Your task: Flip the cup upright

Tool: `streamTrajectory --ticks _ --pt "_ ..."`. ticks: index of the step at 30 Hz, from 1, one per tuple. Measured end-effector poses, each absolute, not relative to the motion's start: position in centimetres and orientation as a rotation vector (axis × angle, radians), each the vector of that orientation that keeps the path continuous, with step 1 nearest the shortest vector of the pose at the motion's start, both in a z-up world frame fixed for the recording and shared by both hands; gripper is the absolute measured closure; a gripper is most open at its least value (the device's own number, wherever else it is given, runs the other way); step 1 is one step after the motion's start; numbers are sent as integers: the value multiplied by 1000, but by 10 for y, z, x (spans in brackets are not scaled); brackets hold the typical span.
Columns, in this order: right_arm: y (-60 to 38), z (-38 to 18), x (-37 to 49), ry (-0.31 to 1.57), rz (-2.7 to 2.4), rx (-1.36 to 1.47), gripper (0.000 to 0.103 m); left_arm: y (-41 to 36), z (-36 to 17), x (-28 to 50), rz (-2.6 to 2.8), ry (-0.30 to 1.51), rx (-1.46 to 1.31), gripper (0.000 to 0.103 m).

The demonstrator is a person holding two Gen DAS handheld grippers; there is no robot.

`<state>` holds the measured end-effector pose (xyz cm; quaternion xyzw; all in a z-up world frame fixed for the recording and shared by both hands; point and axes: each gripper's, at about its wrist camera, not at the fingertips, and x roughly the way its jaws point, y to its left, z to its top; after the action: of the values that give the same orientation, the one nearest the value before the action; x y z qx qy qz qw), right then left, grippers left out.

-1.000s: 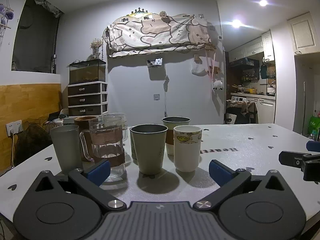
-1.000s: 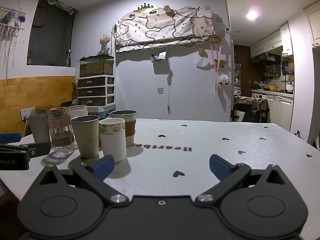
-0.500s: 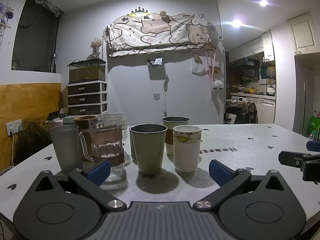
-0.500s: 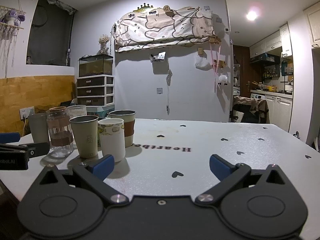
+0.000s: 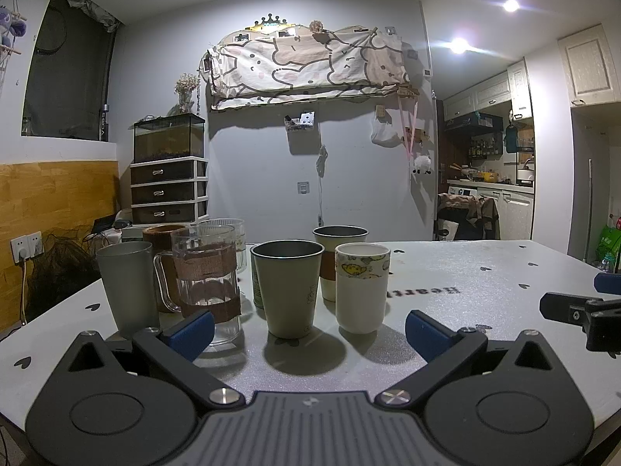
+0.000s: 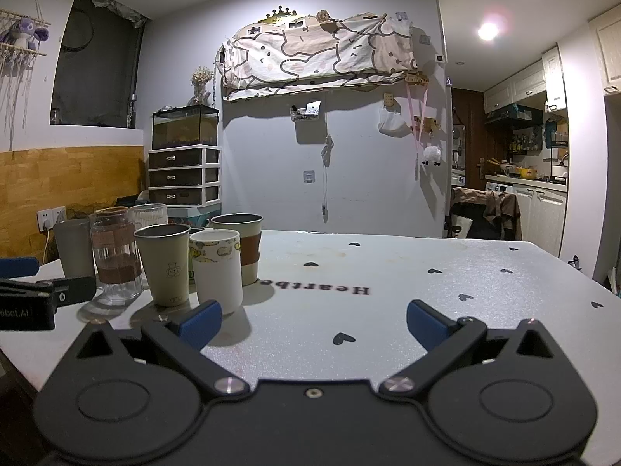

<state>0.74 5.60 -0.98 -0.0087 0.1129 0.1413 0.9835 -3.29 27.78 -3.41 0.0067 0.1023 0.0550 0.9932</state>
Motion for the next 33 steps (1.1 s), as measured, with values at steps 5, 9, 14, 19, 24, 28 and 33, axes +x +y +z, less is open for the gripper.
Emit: streamTrajectory --ticks 5,9,14,19,24,28,33 --pt "56 -10 7 228 285 -18 1 278 -34 -32 110 205 13 0" --pt "56 -10 7 227 284 -19 1 278 -34 -32 110 206 13 0" --pt "56 -9 7 228 284 -19 1 278 -34 -32 109 205 13 0" --pt "57 -9 7 226 279 -22 1 278 -34 -32 110 206 12 0" --pt "57 -9 7 226 279 -22 1 278 -34 -32 110 206 12 0" --pt "57 -9 7 226 279 -22 1 279 -34 -32 110 205 12 0" --pt "57 -9 7 227 279 -22 1 278 -34 -32 110 205 11 0"
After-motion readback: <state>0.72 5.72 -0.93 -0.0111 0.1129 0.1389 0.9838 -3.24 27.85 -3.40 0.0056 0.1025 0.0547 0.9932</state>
